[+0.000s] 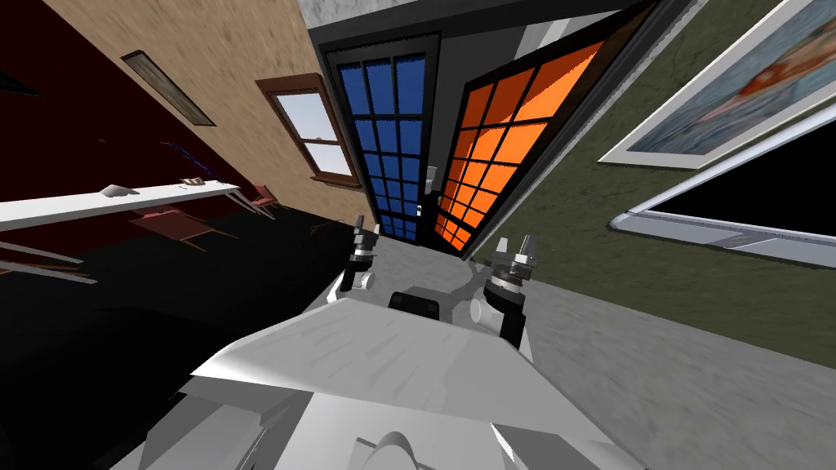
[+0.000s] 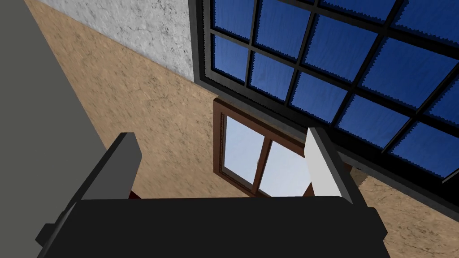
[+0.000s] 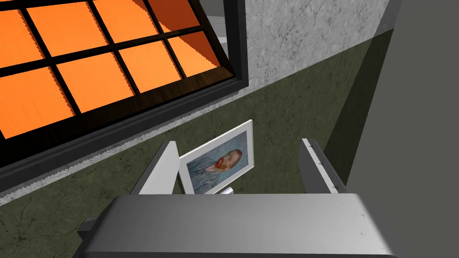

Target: Push the door open

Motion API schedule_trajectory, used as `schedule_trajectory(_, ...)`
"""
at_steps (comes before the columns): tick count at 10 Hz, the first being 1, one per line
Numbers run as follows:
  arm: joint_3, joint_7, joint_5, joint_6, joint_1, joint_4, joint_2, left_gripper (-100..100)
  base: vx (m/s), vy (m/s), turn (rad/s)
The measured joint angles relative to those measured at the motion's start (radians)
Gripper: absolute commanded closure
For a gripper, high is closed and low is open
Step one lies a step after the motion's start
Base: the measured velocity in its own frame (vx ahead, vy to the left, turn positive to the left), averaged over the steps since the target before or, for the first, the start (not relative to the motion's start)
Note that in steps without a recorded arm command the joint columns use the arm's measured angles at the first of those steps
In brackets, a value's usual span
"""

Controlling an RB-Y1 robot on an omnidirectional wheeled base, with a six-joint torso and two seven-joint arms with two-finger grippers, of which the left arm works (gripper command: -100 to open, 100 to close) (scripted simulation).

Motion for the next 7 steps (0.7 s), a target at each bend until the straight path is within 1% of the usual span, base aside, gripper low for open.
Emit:
schedule_trajectory(1, -0.001, 0.014, 0.010, -0.010, 0.000, 0.017, 0.005, -100, 0.090, 0.027, -0.086)
schedule_trajectory(5, -0.001, 0.065, 0.047, -0.033, -0.024, 0.087, 0.018, -100, 0.092, 0.030, -0.103)
schedule_trajectory(7, -0.006, 0.089, 0.065, -0.048, -0.034, 0.126, 0.019, -100, 0.084, 0.040, -0.103)
